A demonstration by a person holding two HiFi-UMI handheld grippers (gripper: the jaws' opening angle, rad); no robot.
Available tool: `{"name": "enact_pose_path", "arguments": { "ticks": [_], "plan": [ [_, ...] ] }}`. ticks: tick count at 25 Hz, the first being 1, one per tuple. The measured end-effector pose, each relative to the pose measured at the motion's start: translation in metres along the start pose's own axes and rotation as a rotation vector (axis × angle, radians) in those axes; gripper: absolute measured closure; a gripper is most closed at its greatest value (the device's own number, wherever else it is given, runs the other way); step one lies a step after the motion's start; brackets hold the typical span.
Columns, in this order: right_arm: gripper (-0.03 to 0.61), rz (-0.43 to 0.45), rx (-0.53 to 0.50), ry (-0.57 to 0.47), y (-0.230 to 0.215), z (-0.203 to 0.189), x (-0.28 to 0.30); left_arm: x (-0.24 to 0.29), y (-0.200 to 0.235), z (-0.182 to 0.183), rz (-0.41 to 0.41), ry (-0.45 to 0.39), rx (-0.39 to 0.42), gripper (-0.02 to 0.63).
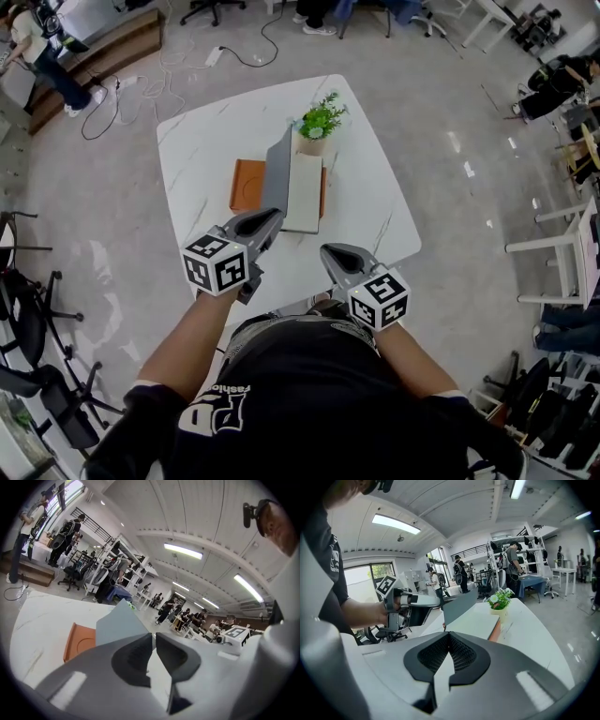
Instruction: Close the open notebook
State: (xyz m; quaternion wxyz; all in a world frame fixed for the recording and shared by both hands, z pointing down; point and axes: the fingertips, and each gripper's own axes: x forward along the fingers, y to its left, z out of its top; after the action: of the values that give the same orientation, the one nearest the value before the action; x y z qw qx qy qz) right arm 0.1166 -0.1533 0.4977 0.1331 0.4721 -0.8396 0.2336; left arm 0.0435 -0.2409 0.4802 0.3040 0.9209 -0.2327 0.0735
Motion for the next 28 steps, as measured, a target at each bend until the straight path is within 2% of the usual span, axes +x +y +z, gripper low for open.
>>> {"name": "enact_pose_path", "arguments": {
  "ticks": [14,28],
  "plan": [
    [0.578,-0.014,0.033,0.005,-0.016,0.0,-0.003,0.034,-0.004,-0.025,-0.018,0.104,0.011,0.531],
    [0.578,-0.02,0.047,0.001,-0.03,0.0,0.0,0.039,0.003,-0.031,-0.001,0.13,0.007,0.532]
  ]
}}
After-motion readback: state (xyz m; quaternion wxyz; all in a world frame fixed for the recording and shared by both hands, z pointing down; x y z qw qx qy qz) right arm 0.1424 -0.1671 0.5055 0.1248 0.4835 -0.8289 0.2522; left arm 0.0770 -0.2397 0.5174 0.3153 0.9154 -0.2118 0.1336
